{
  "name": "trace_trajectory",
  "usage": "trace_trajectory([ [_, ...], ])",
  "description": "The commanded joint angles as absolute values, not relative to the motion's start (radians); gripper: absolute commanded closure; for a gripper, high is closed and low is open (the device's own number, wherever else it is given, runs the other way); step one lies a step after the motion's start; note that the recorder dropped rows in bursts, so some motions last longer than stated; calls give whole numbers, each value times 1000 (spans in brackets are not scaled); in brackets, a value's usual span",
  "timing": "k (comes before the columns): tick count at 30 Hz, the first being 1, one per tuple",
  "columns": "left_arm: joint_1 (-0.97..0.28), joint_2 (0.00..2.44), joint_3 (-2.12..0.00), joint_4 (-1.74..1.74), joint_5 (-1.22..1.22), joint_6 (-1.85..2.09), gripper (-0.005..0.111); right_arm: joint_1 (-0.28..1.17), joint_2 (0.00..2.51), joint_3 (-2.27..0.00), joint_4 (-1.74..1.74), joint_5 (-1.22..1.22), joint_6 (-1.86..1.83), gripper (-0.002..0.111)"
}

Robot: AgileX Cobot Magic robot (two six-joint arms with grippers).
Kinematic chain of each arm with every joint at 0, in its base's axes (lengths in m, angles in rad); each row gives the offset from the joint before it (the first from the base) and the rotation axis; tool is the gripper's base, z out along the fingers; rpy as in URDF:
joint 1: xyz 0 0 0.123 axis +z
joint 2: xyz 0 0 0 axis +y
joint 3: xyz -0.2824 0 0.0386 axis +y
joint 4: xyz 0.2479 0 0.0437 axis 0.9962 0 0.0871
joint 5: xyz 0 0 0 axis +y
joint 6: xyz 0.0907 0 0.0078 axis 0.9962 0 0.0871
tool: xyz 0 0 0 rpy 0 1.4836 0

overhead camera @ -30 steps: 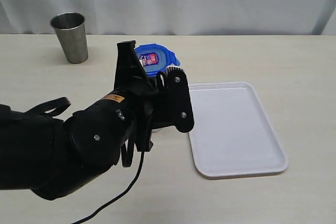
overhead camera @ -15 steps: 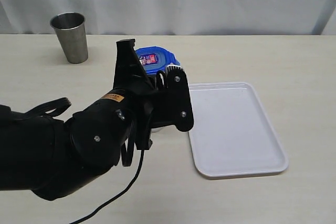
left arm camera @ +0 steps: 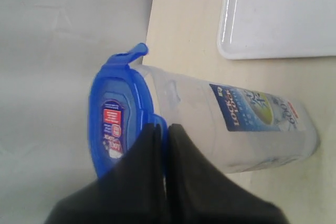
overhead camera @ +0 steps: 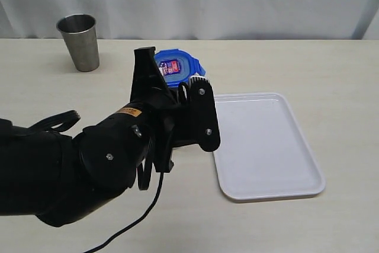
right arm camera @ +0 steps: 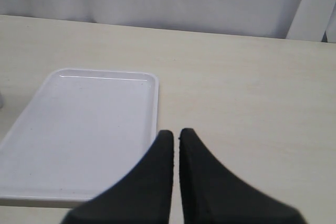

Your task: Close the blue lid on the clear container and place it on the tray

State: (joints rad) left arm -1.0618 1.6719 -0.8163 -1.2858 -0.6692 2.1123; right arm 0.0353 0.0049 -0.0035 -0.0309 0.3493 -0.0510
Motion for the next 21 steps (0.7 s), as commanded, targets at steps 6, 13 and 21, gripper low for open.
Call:
trace_trajectory([
  [6,-1070,1667,-809,-1294,-697,2141,107,38,0,0,-30,345,-54,104],
  [13,-1072,1667,-809,-1294,-692,2141,107,38,0,0,-30,345,-54,104],
  [21,-1095,1667,-809,-1291,-695,2139,107,38,0,0,-30,345,-54,104],
])
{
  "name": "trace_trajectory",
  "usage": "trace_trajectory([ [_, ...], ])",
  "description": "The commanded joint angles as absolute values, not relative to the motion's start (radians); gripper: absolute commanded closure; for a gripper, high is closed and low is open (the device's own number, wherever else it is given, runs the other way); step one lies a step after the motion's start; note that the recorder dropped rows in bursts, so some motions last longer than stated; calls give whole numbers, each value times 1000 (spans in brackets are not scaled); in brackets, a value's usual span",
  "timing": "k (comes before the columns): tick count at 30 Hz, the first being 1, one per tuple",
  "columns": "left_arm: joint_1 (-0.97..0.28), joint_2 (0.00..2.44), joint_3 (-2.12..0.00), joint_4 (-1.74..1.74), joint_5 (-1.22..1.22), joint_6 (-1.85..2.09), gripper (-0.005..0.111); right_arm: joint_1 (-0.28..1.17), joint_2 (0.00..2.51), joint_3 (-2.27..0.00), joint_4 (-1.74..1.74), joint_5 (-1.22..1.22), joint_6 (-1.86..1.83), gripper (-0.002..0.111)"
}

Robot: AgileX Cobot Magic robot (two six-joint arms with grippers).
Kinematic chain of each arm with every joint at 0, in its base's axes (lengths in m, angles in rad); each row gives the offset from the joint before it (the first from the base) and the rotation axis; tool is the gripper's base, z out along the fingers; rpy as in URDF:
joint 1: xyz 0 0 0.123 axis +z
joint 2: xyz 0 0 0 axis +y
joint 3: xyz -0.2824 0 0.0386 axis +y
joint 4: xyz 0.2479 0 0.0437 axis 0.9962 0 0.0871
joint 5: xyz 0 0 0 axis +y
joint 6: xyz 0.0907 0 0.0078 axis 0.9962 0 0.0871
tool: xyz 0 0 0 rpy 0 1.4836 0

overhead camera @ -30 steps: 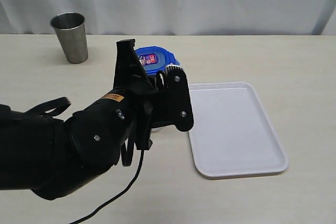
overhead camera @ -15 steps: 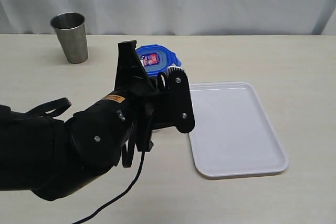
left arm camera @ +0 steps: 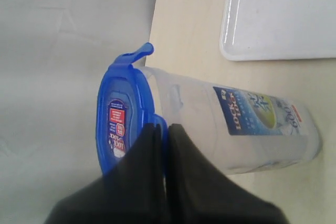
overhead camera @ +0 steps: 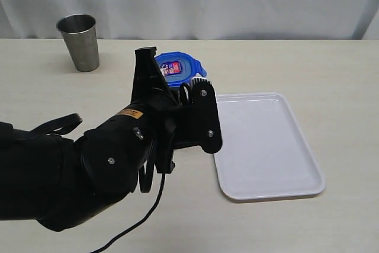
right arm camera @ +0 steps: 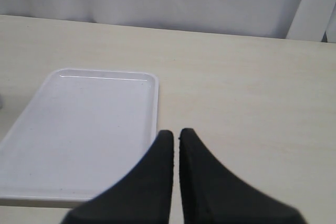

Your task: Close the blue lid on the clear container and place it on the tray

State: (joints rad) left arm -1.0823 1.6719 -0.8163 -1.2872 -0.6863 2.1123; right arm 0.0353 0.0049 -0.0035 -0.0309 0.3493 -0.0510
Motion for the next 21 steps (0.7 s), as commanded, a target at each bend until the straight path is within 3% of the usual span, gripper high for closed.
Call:
trace_trajectory([
  [1,-1095,1667,-809,-1291,-699,2139,107,38,0,0,-30,345,-54,104],
  [21,-1095,1667,-809,-1329,-710,2142,107,38,0,0,-30,345,-54,104],
])
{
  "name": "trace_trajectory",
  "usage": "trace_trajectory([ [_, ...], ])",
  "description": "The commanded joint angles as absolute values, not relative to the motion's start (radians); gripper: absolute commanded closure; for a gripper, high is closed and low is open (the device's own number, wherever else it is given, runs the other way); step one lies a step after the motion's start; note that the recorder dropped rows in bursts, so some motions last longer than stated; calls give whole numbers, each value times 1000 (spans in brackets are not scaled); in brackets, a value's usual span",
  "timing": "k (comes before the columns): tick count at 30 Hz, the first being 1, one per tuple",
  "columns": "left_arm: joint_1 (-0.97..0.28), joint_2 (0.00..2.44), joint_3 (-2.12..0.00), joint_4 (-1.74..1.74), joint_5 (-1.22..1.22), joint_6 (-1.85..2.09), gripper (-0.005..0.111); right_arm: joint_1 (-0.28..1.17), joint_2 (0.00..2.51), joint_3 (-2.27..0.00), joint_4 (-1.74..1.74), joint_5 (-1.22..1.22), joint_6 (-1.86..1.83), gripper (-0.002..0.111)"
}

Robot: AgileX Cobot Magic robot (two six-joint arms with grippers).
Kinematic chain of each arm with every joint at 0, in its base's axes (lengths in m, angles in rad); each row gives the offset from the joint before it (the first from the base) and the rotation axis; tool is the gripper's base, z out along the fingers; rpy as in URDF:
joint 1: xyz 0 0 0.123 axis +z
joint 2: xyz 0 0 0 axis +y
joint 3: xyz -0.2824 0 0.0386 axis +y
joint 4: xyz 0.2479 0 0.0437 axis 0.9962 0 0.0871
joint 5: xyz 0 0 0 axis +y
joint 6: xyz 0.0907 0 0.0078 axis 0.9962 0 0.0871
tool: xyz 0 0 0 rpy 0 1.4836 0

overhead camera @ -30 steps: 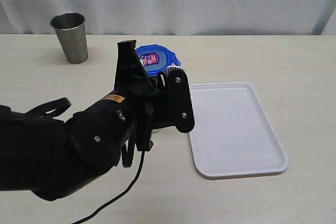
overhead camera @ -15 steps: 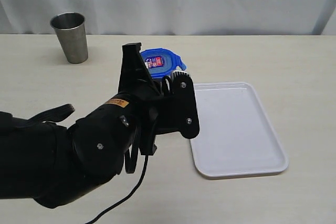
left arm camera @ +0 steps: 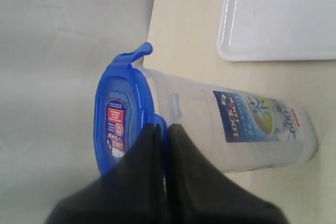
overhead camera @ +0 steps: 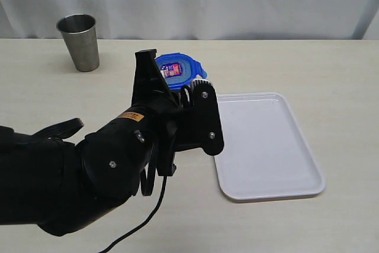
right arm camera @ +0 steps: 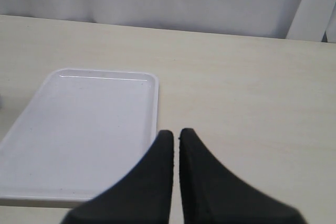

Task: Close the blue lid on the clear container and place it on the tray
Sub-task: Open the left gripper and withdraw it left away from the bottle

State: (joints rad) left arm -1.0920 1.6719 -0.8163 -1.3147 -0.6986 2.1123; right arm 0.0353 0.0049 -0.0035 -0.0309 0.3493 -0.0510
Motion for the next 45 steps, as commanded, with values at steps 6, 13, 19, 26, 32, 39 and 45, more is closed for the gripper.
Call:
trace_trajectory([
  [6,-1095,1667,-809,-1329,-703,2142,105,38,0,0,-30,345,-54,104],
  [13,-1095,1667,-809,-1329,-694,2142,78,38,0,0,-30,345,-54,104],
  [19,-1095,1667,-809,-1329,-733,2142,69,38,0,0,-30,345,-54,104],
  [26,-1095,1667,-809,-1348,-775,2086,69,38,0,0,-30,345,-54,104],
  [32,-1095,1667,-809,-1412,-701,2086,69,38,0,0,-30,345,-54,104],
  [39,-1095,1662,-809,-1482,-698,2088,69,38,0,0,-30,345,-54,104],
  [45,-1095,1574,-809,-1592,-665,2092,69,38,0,0,-30,345,-54,104],
])
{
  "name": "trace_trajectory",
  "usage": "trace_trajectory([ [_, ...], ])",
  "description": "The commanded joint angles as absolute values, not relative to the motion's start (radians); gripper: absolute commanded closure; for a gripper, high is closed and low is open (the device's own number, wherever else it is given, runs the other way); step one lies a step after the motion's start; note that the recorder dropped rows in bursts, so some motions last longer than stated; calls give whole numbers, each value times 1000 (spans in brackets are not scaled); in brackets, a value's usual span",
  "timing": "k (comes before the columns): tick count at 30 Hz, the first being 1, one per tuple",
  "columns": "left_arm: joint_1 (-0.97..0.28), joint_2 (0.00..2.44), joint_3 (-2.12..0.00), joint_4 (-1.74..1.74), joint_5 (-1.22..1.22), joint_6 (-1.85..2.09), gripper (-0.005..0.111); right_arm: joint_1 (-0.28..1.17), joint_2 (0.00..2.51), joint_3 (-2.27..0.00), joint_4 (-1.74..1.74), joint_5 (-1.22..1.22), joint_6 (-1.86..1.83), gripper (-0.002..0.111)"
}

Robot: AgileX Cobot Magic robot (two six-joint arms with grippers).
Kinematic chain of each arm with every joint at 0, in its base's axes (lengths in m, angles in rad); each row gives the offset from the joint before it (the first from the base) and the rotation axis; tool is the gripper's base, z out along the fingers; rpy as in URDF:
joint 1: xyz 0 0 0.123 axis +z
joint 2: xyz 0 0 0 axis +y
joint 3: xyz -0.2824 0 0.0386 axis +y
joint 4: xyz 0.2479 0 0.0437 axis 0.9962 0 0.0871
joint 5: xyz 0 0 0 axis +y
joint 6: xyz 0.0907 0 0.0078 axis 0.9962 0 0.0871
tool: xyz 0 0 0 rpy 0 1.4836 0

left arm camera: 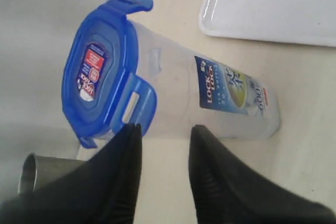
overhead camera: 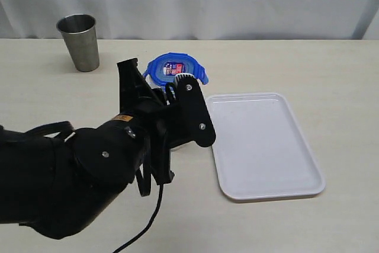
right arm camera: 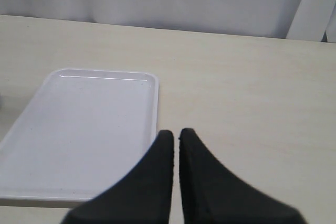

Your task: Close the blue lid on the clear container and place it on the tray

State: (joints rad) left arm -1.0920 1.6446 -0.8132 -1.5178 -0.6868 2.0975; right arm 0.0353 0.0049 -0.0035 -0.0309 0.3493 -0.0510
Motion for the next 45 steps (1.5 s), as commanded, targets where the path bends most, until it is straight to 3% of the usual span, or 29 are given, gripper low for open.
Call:
trace_trajectory([
  [1,-1095,1550,-809,-1618,-657,2092,69,38,0,0,-30,345,-54,104],
  [7,-1095,1411,-809,-1729,-656,2022,71,38,0,0,-30,345,-54,104],
  [13,-1061,1347,-826,-1718,-684,1933,107,38,0,0,-30,345,-54,104],
  [17,-909,1343,-856,-1744,-482,1925,107,38,0,0,-30,345,-54,104],
  [22,-593,1343,-856,-1744,0,1842,107,38,0,0,-30,345,-54,104],
  [28,-272,1357,-856,-1744,317,1889,107,38,0,0,-30,345,-54,104],
  [32,-80,1415,-856,-1744,670,1951,107,38,0,0,-62,292,-68,104],
  [37,34,1549,-856,-1744,910,2144,107,38,0,0,-89,-47,-66,104],
  [41,54,1676,-886,-1744,952,2144,107,38,0,0,20,-317,85,104],
  [45,56,1848,-983,-1744,1095,2144,107,38,7,0,-87,-320,301,104],
])
